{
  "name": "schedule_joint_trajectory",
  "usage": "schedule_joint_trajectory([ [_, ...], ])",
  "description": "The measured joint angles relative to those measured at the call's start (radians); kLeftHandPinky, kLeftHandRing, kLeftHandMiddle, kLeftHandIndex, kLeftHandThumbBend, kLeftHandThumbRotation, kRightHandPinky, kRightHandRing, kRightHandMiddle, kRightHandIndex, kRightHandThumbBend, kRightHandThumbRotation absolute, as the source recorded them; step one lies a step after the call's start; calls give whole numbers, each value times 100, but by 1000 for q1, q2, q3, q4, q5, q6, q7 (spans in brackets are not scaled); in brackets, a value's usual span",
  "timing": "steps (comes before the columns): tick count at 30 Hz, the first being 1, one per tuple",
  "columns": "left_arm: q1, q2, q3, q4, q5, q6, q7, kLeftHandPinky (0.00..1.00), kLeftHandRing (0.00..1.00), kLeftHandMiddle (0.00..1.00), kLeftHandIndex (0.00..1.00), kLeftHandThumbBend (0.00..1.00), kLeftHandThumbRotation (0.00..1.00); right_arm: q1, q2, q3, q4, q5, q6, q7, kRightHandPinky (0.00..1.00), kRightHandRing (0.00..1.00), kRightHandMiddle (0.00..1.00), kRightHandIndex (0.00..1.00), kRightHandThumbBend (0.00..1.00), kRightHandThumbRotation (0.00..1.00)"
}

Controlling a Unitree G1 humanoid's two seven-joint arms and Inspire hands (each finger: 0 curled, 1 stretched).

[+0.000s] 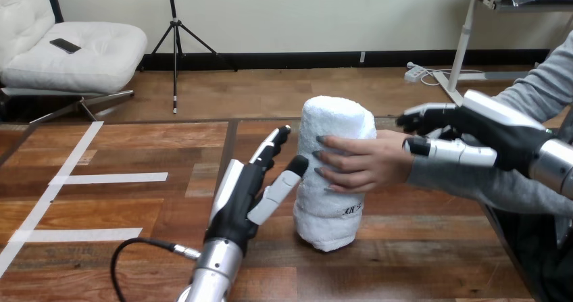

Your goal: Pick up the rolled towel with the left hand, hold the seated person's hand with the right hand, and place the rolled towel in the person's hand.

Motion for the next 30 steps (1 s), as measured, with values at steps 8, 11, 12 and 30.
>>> schedule_joint_trajectory([
  [8,61,10,12,-98,-36,-5,-7,90,94,93,91,90,100,19,7,-27,-64,52,16,0,79,85,85,84,89,100],
  [11,86,14,21,-136,-42,-5,-11,90,94,93,91,90,100,29,14,-36,-87,87,30,1,81,87,85,85,88,100],
  [12,93,16,24,-146,-44,-6,-13,90,94,93,91,91,100,32,18,-41,-95,97,35,1,82,87,86,85,87,100],
  [30,242,78,77,-367,-154,-10,-103,84,91,92,89,84,100,113,160,-128,-162,279,5,-30,90,91,91,91,96,100],
])
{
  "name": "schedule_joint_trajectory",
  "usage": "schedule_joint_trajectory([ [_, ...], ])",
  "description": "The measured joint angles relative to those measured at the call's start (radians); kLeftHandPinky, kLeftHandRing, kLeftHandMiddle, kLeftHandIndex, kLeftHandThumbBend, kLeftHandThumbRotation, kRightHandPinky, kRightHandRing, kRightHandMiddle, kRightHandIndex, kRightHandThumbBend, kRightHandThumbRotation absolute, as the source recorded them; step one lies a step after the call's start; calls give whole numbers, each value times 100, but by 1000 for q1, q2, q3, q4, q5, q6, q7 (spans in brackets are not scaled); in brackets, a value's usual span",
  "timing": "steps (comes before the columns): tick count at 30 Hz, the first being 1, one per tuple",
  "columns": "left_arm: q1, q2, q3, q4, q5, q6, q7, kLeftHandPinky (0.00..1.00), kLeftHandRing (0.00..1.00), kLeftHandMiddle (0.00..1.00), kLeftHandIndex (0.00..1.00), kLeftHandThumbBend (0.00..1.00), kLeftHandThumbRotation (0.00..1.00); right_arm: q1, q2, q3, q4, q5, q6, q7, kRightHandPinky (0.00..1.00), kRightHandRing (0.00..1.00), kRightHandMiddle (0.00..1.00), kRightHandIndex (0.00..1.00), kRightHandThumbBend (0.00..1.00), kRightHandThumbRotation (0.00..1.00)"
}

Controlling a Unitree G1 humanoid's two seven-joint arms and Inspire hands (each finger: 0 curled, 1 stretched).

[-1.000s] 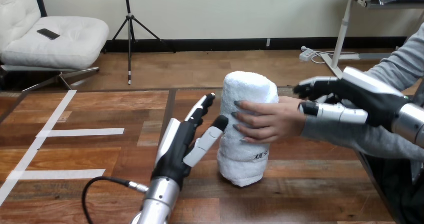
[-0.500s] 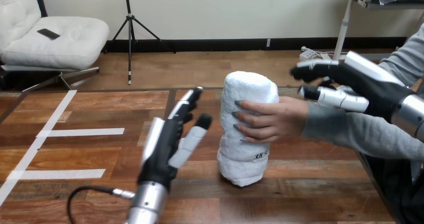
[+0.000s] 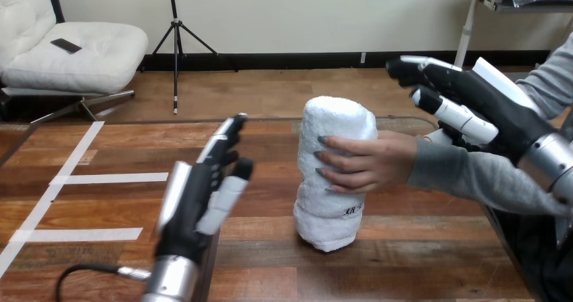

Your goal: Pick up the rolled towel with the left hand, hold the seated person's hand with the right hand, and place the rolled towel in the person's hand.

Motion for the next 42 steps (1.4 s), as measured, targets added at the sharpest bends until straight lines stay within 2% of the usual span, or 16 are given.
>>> schedule_joint_trajectory([
  [10,79,2,31,-128,-69,3,-29,81,89,91,89,86,100,53,103,-25,-48,103,-1,-2,97,96,95,94,100,100],
  [24,153,6,42,-276,-142,0,-100,80,90,91,90,85,95,142,234,-27,-179,193,-1,-8,100,95,94,92,100,100],
  [33,197,6,42,-372,-179,-5,-128,82,91,92,91,83,95,206,308,-26,-281,229,13,-19,99,93,92,91,100,100],
  [42,233,-1,48,-446,-184,-9,-116,82,90,91,89,82,95,282,366,-20,-375,241,22,-23,97,91,91,90,100,100],
])
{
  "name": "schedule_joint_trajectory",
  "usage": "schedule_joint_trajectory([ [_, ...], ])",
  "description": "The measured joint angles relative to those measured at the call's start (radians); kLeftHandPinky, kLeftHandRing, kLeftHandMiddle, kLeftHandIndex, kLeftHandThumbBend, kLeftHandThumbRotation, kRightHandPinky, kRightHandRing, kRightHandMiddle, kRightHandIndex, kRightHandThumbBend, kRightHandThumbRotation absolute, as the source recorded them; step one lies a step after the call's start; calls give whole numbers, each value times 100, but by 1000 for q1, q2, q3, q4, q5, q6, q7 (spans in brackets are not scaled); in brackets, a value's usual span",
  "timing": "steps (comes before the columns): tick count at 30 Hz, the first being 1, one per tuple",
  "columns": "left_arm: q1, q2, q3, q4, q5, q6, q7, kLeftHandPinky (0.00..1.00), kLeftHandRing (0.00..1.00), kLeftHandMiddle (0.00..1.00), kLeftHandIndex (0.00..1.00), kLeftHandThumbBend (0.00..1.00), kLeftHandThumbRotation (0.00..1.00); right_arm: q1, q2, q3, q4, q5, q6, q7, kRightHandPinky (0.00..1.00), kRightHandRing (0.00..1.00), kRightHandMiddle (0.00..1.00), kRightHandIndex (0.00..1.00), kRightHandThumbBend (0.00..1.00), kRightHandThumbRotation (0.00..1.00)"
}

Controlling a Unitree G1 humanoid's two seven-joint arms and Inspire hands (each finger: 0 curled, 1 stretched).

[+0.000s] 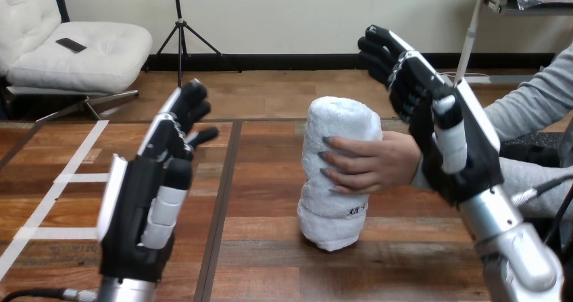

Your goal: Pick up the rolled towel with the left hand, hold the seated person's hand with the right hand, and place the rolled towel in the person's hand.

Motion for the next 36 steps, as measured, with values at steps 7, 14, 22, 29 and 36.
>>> schedule_joint_trajectory([
  [7,3,-13,14,-13,4,-27,17,81,89,89,88,80,95,75,43,16,-69,1,15,-3,96,91,90,90,100,100],
  [14,3,-13,27,-13,11,-49,19,81,89,89,88,77,94,151,75,44,-111,1,19,4,96,91,91,91,100,100],
  [22,5,-13,27,-13,12,-60,15,81,90,90,88,76,94,223,93,75,-151,9,32,22,96,91,91,91,100,100],
  [29,7,-13,26,-12,13,-79,8,81,89,89,87,74,92,263,99,88,-175,30,36,42,97,92,91,91,100,100],
  [36,7,-16,23,2,14,-109,5,79,86,87,86,73,92,283,99,86,-191,37,36,47,96,93,92,91,100,100],
])
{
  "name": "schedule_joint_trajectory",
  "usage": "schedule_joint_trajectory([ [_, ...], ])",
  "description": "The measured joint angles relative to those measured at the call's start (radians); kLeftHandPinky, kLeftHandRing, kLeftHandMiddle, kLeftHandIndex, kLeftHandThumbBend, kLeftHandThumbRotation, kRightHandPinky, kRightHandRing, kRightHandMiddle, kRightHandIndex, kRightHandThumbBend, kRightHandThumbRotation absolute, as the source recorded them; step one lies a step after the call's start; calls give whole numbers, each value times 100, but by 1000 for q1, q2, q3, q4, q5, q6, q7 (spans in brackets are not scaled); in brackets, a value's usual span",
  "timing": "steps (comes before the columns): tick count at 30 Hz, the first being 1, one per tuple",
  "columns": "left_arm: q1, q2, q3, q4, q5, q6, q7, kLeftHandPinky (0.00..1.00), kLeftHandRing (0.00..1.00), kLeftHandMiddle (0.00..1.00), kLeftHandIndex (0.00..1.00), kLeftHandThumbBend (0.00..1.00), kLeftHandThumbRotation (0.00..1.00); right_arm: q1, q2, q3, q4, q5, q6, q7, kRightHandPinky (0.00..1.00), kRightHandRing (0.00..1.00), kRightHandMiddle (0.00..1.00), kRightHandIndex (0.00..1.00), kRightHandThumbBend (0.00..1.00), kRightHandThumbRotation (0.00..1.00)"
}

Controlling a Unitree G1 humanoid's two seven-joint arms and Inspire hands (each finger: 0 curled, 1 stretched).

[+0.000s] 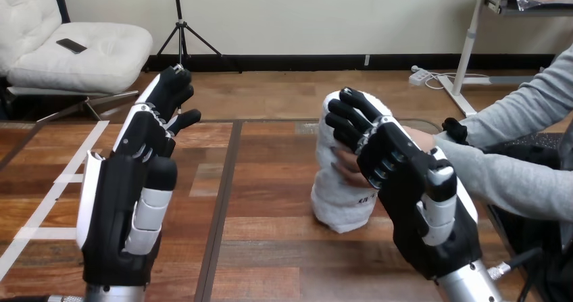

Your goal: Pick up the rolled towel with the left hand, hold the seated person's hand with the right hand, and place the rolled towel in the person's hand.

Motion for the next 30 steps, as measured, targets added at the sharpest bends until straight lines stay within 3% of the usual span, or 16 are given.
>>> schedule_joint_trajectory([
  [30,0,-22,-45,56,35,-10,-37,76,85,87,86,76,93,36,-2,-4,-29,0,0,13,93,93,93,91,99,100],
])
